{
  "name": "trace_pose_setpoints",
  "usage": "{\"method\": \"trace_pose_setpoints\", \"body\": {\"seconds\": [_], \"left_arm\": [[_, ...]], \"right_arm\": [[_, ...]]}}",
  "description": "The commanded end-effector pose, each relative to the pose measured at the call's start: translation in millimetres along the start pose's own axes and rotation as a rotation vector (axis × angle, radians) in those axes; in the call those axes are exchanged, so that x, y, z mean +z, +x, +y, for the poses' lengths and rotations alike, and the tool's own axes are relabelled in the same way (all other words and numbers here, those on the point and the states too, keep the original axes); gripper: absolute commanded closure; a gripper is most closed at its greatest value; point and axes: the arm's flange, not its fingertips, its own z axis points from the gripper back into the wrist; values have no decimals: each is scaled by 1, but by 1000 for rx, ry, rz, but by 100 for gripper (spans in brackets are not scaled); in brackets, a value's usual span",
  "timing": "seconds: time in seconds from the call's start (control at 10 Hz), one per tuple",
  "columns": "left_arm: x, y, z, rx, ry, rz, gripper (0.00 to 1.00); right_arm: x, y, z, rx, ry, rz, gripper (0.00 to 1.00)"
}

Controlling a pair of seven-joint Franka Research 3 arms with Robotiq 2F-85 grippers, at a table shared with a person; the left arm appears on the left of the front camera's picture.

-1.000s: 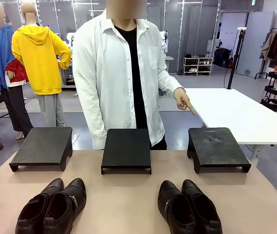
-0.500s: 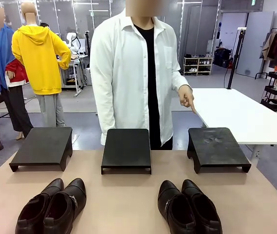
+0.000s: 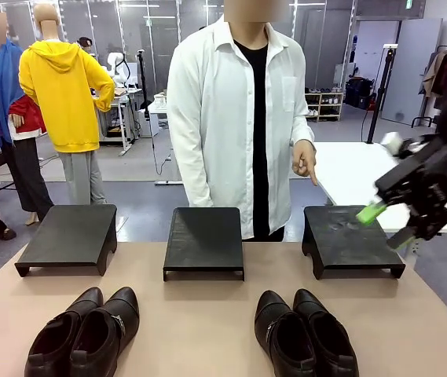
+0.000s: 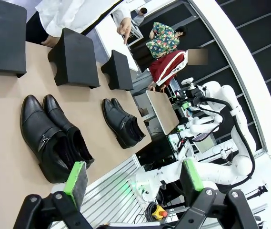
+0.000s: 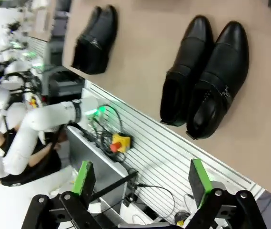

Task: Place the shoes on the stand as instructed by the person.
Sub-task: Pick up one pair of Shoes and place it on the Shoes Stand indicated by the person.

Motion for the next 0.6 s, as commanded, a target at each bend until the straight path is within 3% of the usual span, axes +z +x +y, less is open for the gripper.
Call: {"method": "trace_pose_setpoints", "body": {"seconds": [0.0,0.1,0.5], "left_arm": [[2,3,-1,-24,-20,-2,0],[2,3,-1,-24,-20,-2,0],[2,3,-1,-24,-20,-2,0]], "right_arm": [[-26,10,8,-64,-169,47,0],[-62,3,14,-107,-265,67,0],[-134,-16,0,-150,-429,75,0]]}}
